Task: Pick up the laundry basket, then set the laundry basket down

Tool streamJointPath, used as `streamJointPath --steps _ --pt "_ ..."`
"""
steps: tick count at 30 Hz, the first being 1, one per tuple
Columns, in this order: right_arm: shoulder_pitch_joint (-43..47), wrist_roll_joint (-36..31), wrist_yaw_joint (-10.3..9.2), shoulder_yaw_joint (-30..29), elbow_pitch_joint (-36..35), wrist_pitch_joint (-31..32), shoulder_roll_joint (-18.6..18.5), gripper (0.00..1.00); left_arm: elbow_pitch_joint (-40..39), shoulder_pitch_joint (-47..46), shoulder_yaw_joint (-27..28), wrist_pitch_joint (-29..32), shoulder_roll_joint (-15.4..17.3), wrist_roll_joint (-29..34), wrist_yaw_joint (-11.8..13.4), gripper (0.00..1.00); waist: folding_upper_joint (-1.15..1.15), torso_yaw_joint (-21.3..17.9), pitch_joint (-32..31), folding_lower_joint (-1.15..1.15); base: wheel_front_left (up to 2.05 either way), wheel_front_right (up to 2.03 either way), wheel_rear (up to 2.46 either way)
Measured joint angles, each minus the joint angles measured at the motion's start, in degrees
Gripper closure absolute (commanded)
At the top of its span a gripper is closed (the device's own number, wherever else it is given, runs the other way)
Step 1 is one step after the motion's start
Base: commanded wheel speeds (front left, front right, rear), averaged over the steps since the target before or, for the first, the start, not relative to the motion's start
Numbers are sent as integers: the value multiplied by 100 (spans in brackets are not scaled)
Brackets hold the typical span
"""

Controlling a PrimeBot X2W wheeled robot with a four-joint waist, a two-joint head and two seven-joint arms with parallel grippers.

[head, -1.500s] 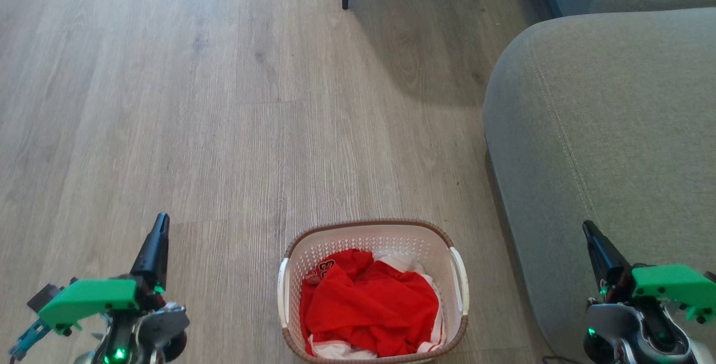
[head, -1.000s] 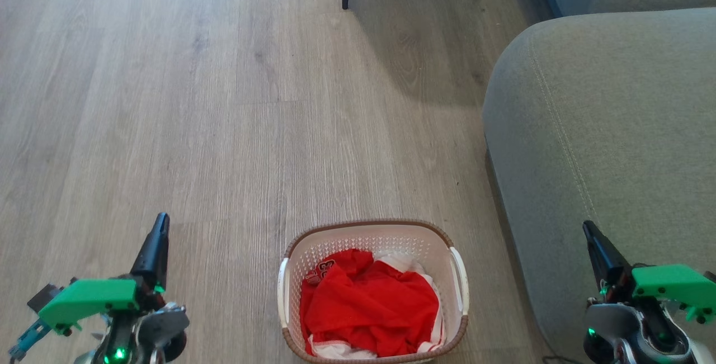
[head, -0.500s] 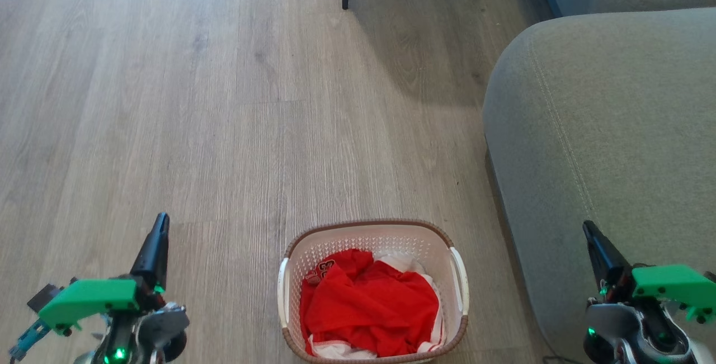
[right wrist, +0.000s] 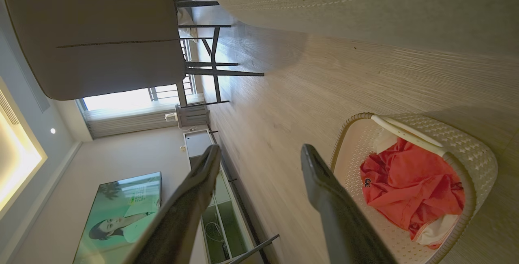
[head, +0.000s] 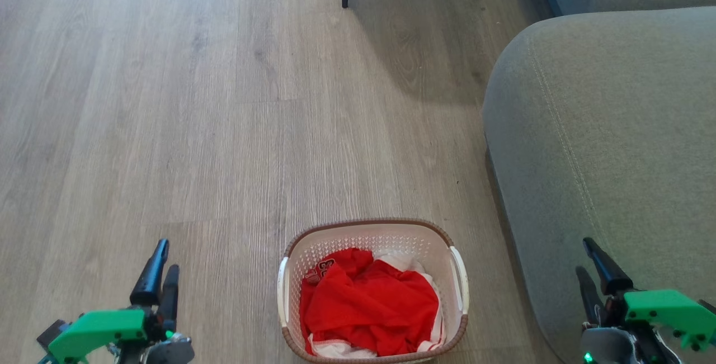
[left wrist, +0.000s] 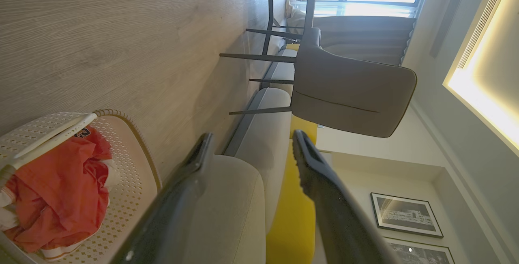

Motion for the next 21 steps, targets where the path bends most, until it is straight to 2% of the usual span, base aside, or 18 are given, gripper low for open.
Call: streamJointPath --steps 12,21 --pt "-4 -399 0 -18 -156 -198 0 0 -103 -91 25 -202 -1 259 0 0 0 2 11 0 0 0 0" --pt "-41 -1031 0 -43 -327 -364 0 0 -219 -98 20 -352 -1 510 -1 0 0 18 27 0 0 0 0"
